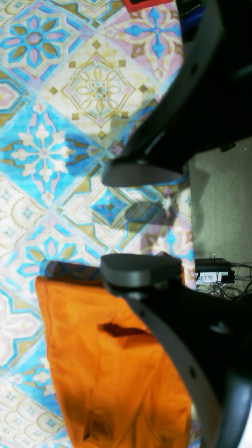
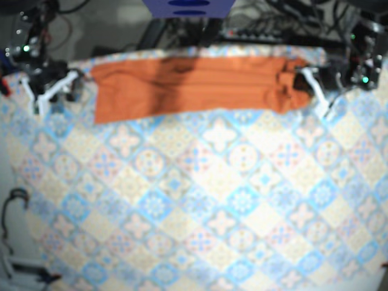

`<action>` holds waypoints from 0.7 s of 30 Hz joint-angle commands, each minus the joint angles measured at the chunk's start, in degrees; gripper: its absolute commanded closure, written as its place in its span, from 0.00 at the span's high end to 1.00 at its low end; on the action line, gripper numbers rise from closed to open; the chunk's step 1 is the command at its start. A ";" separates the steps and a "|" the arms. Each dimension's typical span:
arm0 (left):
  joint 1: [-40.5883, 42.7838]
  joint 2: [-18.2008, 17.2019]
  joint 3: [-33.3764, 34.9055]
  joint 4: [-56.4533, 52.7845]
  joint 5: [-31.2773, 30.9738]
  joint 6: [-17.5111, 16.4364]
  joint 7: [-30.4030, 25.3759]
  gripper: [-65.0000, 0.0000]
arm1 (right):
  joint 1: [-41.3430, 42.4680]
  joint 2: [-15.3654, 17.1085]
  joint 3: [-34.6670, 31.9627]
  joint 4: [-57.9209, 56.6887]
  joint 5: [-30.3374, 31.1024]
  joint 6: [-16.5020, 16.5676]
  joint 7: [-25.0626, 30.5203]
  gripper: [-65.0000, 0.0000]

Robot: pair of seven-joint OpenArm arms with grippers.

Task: Fold the T-shirt properly
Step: 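Carry the held end over the strip toward the right gripper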

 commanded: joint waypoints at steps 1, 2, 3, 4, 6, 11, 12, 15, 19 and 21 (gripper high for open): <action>-0.09 -1.44 -0.47 1.08 -0.46 -0.17 -0.49 0.00 | -0.12 0.74 0.45 1.11 0.26 0.16 1.16 0.46; -0.09 -1.44 -0.47 1.52 -0.46 -0.17 -0.40 0.00 | -0.12 0.74 0.45 1.11 0.26 0.16 1.16 0.46; -0.09 -1.44 -0.47 1.78 -0.46 -0.17 -0.40 0.00 | -0.12 0.74 0.45 1.11 0.26 0.16 1.16 0.46; -0.09 -1.44 -0.47 2.40 -0.46 -0.17 -0.40 0.00 | -0.12 0.74 0.45 1.11 0.26 0.16 1.16 0.46; -0.09 -2.23 -0.47 3.98 -0.37 -0.17 0.04 0.00 | -0.12 0.74 0.45 1.11 0.26 0.16 1.16 0.46; -0.45 -2.32 -0.47 8.38 -0.37 -0.17 3.03 0.00 | -0.12 0.74 0.45 1.11 0.26 0.16 1.16 0.46; -0.53 -2.32 -0.47 8.81 -0.37 -0.17 3.03 0.00 | -0.12 0.74 0.45 1.11 0.26 0.16 1.16 0.46; -1.06 -2.32 0.06 9.08 -0.37 -0.17 3.03 0.00 | -0.12 0.74 0.45 1.11 0.26 0.16 1.25 0.46; -4.31 -2.58 5.77 9.08 -0.37 -0.17 3.03 0.00 | -0.12 0.74 0.45 1.11 0.26 0.16 1.25 0.46; -5.72 -2.50 8.41 9.08 -0.37 -0.17 3.03 0.00 | -0.12 0.74 0.45 1.11 0.26 0.16 1.25 0.46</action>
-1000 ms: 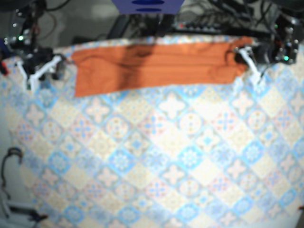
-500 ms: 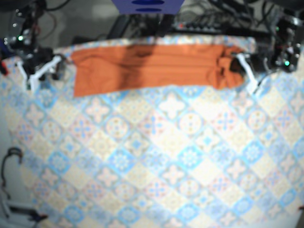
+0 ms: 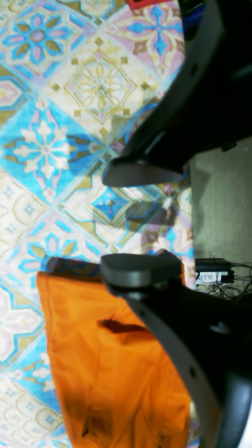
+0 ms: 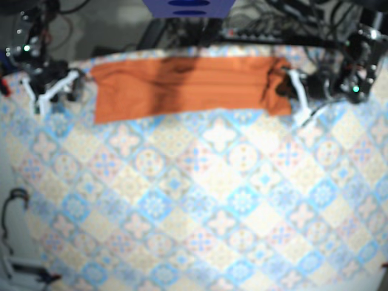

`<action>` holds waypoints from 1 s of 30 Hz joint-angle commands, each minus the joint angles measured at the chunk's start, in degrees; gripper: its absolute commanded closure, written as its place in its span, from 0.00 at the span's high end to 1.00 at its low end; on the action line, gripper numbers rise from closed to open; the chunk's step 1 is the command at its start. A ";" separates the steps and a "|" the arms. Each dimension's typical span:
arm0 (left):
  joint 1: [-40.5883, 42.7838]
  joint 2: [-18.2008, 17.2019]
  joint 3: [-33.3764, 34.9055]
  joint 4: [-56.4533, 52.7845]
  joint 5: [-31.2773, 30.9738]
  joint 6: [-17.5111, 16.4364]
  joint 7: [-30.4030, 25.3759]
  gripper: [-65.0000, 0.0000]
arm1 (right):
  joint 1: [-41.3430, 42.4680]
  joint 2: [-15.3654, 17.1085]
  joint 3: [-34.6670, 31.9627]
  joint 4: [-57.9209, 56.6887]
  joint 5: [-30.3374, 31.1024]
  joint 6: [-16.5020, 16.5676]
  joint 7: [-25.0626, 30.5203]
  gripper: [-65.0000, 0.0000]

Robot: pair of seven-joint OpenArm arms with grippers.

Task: Fold the T-shirt properly
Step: 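Carry the held end over the strip toward the right gripper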

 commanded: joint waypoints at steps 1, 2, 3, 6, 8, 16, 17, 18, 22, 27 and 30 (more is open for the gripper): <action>-0.94 -0.86 0.66 0.79 -0.61 -0.17 -0.43 0.00 | -0.01 0.85 0.45 1.11 0.26 0.16 1.05 0.46; -1.55 -0.77 2.07 0.79 -0.61 -0.08 -0.43 0.00 | -0.01 0.85 0.45 1.11 0.26 0.16 1.05 0.46; -2.34 -0.68 3.12 0.79 -0.61 0.01 -0.43 0.00 | -0.01 0.85 0.45 1.11 0.26 0.16 1.05 0.46; -5.33 0.38 6.99 0.71 -0.61 0.10 -0.43 0.00 | -0.01 0.85 0.45 1.11 0.26 0.16 1.05 0.46; -7.00 0.90 8.92 0.71 -0.61 0.18 -0.43 0.00 | -0.01 0.85 0.45 1.11 0.26 0.16 1.05 0.46; -13.07 3.19 14.81 0.62 -0.61 0.27 1.16 0.00 | -0.01 0.76 0.45 1.11 0.26 0.16 1.05 0.46; -13.77 3.63 15.34 0.62 -0.61 0.45 1.77 0.00 | -0.01 0.76 0.45 1.11 0.26 0.16 1.05 0.46; -14.12 3.98 15.69 0.62 -0.61 0.89 2.03 0.00 | -0.01 0.76 0.45 1.11 0.26 0.16 1.05 0.46; -16.59 5.56 17.89 0.62 -0.52 1.85 3.00 0.00 | 0.08 0.76 0.45 1.11 0.26 0.16 1.05 0.46; -18.96 7.94 21.14 0.44 1.41 1.94 3.70 0.00 | 0.08 0.76 0.45 1.11 0.26 0.07 1.05 0.46; -19.93 9.87 23.16 0.44 4.40 1.94 4.23 0.00 | 0.08 0.76 0.45 1.11 0.26 0.07 1.05 0.46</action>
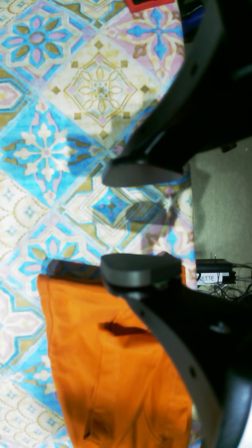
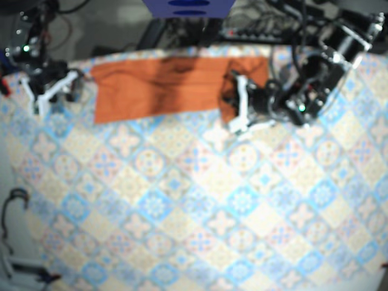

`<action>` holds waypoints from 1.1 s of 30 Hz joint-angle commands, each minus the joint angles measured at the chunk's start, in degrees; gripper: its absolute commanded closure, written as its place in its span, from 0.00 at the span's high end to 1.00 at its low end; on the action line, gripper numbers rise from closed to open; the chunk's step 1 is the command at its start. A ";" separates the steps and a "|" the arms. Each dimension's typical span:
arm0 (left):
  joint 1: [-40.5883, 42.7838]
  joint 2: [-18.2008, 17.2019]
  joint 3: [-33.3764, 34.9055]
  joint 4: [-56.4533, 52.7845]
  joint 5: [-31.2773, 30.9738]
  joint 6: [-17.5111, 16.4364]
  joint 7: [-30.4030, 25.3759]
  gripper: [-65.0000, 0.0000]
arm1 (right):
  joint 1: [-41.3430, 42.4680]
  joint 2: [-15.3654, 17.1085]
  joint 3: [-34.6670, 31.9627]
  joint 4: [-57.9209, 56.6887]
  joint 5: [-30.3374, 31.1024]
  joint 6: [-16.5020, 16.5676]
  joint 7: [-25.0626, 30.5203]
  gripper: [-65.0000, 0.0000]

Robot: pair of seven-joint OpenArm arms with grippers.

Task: Fold the T-shirt properly
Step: 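Carry the held end over the strip toward the right gripper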

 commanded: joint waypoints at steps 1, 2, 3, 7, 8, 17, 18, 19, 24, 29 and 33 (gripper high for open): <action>-1.02 0.23 0.39 0.79 -0.27 -0.13 -0.88 0.00 | 0.08 0.67 0.45 1.11 0.42 0.09 1.03 0.46; -1.11 0.58 0.92 0.79 0.17 -0.13 -0.88 0.00 | 0.08 0.67 0.45 1.11 0.42 0.09 1.03 0.46; -1.11 0.94 1.27 0.79 0.60 -0.13 -0.88 0.00 | 0.08 0.67 0.45 1.11 0.42 0.09 1.03 0.46; -1.11 2.96 1.62 -0.35 0.87 -0.13 -0.88 0.00 | 0.16 0.67 0.45 1.11 0.42 0.09 1.56 0.46; -1.20 3.49 1.62 -1.14 0.87 -0.13 -0.88 0.00 | 0.16 0.67 0.37 1.03 0.42 0.09 2.08 0.46; -4.01 7.09 5.05 -2.46 0.87 -0.13 -0.88 0.00 | 0.08 0.58 0.19 0.85 0.42 0.09 2.44 0.46; -4.36 7.53 5.40 -3.25 0.87 -0.13 -0.88 0.00 | 0.08 0.58 0.10 0.85 0.42 0.09 2.44 0.46; -4.36 7.88 5.40 -3.95 0.87 -0.13 -0.88 0.00 | 0.08 0.58 0.10 0.85 0.42 0.09 2.44 0.46; -5.42 9.11 5.40 -5.62 0.87 -0.13 -1.06 0.00 | 0.08 0.50 0.10 0.76 0.42 0.09 2.44 0.46; -6.12 10.78 5.40 -5.71 0.87 -0.13 -0.97 0.00 | 0.08 -1.26 0.28 0.67 0.42 0.09 2.44 0.46; -7.00 12.37 6.81 -8.09 0.87 -0.13 -1.23 0.00 | 0.34 -1.35 -0.07 0.67 0.33 0.09 2.52 0.46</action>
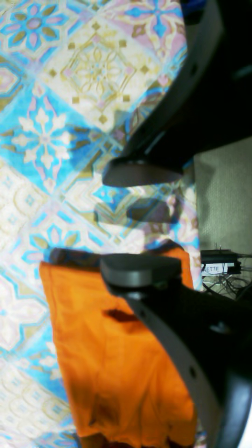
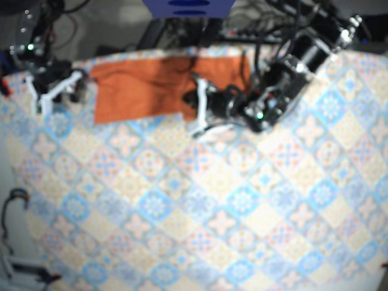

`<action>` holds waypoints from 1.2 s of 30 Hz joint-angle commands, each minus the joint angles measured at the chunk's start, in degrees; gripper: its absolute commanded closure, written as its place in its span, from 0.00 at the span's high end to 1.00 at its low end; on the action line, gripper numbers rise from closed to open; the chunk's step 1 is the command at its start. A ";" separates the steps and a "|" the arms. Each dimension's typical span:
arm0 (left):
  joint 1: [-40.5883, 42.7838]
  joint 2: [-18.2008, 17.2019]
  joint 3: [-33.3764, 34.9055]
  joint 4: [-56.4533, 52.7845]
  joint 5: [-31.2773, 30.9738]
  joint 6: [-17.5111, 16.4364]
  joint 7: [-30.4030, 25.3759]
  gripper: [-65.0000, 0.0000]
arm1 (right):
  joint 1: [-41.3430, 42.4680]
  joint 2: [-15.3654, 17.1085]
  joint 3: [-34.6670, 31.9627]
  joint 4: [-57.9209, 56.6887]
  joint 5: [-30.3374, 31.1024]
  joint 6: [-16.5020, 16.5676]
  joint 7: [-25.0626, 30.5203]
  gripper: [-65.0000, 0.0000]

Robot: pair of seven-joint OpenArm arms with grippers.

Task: Fold the T-shirt properly
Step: 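Carry the held end over the strip toward the right gripper, then lower the end onto the strip's middle and open the left gripper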

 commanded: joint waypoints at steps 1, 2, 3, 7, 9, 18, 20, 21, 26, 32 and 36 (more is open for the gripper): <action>-1.38 -0.03 -0.07 0.28 -0.97 -0.22 -0.80 0.00 | 0.10 0.66 0.14 0.74 -0.27 0.27 1.23 0.46; -1.65 0.50 0.01 -0.07 -0.97 -0.22 -0.80 0.00 | 0.10 0.66 0.06 0.74 -1.23 0.27 1.23 0.46; -1.65 1.03 0.01 -0.42 -0.97 -0.22 -0.80 0.00 | 0.10 0.49 0.06 0.65 -2.11 0.27 1.23 0.46; -1.82 1.38 0.01 -1.21 -0.97 -0.22 -0.80 0.00 | 0.10 -1.80 0.06 0.74 -6.16 0.27 1.23 0.46; -1.82 1.47 0.01 -1.48 -0.97 -0.22 -0.80 0.00 | 0.10 -2.42 0.06 0.74 -6.42 0.27 1.23 0.46; -1.82 1.47 0.01 -3.15 -0.97 -0.22 -0.97 0.00 | 0.19 -2.59 -1.53 0.74 -6.42 0.27 1.23 0.46; -1.82 1.47 0.01 -3.15 -0.97 -0.22 -0.97 0.00 | 0.19 -2.59 -1.53 0.74 -6.42 0.27 1.23 0.46; -1.82 1.47 0.01 -3.15 -0.97 -0.22 -0.97 0.00 | 0.19 -2.59 -1.53 0.74 -6.42 0.27 1.23 0.46; -1.65 1.47 0.01 -3.41 -0.97 -0.22 -2.55 0.05 | 0.19 -2.59 -1.53 0.74 -6.42 0.27 1.23 0.46; -1.56 1.56 0.01 -4.38 -0.97 -0.22 -3.96 0.21 | 0.19 -2.59 -1.53 0.65 -6.42 0.27 1.23 0.46; -1.56 1.56 0.01 -4.38 -0.97 -0.22 -4.05 0.31 | 0.19 -2.59 -1.53 0.65 -6.51 0.27 1.23 0.46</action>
